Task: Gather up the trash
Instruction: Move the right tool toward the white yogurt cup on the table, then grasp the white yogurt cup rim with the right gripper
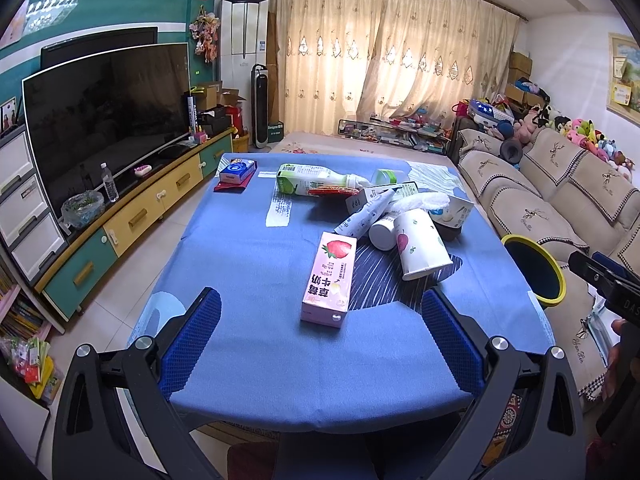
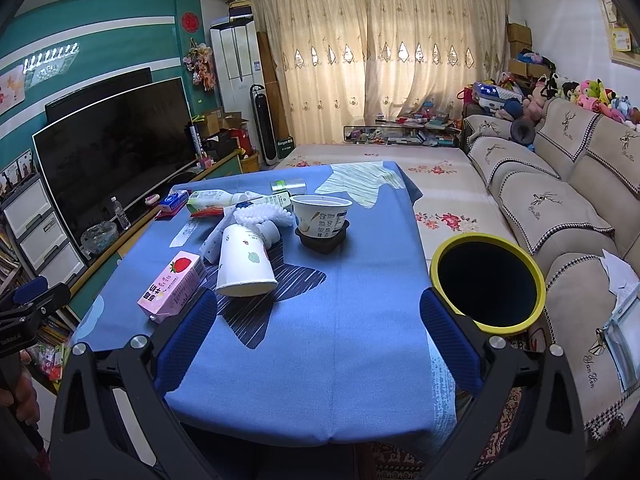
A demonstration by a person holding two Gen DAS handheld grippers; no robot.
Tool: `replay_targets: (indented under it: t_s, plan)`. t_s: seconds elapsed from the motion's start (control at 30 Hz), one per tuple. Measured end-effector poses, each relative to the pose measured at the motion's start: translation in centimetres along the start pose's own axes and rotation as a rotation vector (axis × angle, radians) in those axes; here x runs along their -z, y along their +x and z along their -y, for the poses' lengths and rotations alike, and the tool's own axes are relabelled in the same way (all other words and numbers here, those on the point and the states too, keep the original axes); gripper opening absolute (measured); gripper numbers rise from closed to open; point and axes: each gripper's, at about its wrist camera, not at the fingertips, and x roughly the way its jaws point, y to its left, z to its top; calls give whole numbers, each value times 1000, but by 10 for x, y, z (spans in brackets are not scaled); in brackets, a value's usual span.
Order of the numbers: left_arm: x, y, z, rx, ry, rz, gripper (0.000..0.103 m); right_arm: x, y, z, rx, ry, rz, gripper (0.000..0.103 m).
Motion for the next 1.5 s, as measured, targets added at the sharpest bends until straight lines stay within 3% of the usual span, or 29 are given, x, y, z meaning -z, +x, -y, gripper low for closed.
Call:
replay_targets:
  t_s: [1.0,1.27,1.5]
  plan:
    - [6,18,-2,12,-5,-33,99,2,18,0,13,-11,-48,97]
    - [7,33,-7,13,-8,-42,99,-19,49,6,3,13,-44,97]
    - [5,51,-12,9,-10,-58,99,-47,105,4,5,8,-58,97]
